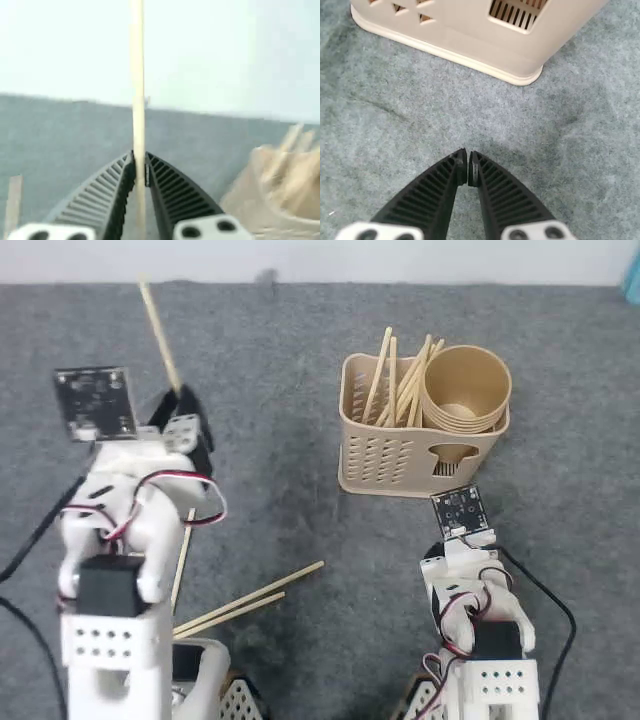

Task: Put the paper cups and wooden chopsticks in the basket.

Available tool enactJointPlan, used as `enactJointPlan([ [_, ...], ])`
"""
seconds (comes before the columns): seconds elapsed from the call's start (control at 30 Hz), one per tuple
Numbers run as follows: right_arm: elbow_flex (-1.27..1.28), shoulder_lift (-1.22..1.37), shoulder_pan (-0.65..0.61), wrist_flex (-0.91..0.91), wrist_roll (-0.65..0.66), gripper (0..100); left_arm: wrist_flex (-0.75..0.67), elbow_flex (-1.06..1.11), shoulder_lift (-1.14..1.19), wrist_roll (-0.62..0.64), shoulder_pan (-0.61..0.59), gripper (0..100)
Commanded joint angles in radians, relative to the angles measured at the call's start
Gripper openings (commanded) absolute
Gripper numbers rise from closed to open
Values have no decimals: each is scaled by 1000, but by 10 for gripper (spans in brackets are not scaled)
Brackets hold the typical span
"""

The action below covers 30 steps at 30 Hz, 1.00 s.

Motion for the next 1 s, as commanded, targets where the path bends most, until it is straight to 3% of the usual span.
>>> enactJointPlan([
  [0.0, 11, -15, 13, -18, 15, 33, -196, 41, -25, 25, 106, 16],
  [0.3, 9, -15, 13, -18, 15, 33, -928, 231, -28, 29, 313, 15],
  [0.47, 8, -15, 13, -18, 15, 33, -951, 179, -15, 29, 425, 15],
  [0.63, 8, -15, 13, -18, 15, 33, -954, 77, 138, 25, 517, 15],
  [0.83, 6, -15, 15, -16, 15, 33, -961, -58, 393, 23, 494, 15],
  [0.97, 5, -15, 15, -16, 15, 33, -1119, -47, 519, 25, 450, 15],
])
